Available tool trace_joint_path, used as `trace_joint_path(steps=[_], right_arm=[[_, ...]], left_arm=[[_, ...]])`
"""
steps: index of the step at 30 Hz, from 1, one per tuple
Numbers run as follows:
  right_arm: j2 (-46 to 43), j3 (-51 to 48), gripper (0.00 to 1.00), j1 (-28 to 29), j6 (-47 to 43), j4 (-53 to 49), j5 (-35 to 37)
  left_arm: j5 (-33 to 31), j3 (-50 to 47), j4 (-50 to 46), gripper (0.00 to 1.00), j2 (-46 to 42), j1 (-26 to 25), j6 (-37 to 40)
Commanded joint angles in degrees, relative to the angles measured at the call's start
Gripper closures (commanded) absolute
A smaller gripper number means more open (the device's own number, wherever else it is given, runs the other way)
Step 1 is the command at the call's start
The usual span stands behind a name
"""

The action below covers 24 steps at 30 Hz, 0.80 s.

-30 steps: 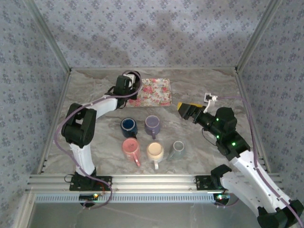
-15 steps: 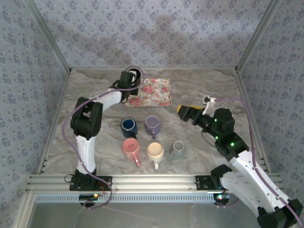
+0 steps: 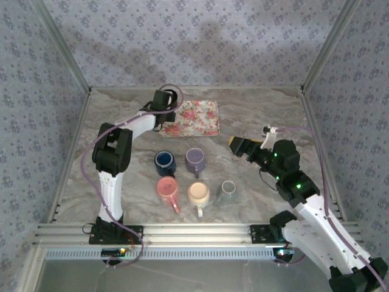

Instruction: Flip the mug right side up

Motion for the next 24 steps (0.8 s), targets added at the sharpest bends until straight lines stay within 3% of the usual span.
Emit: trace_joint_path(steps=[1, 17, 20, 24], right_arm=[[-0.62, 0.27, 0.06, -0.30, -1.11, -0.96, 1.30], [-0.53, 0.84, 0.06, -0.28, -1.67, -2.14, 0.77], [-0.36, 1.04, 0.05, -0.29, -1.83, -2.04, 0.43], [0.01, 1.11, 0.05, -0.29, -2.23, -1.94, -0.26]], left_arm=[[-1.31, 2.97, 2.57, 1.00, -0.29, 0.74, -1.59], [-1.69, 5.08, 1.44, 0.99, 2.89, 1.54, -1.70], [-2.53, 4.86, 1.25, 0.90, 2.56, 1.54, -2.22], [-3.13, 4.66, 0.46, 0.60, 1.73, 1.49, -3.53]])
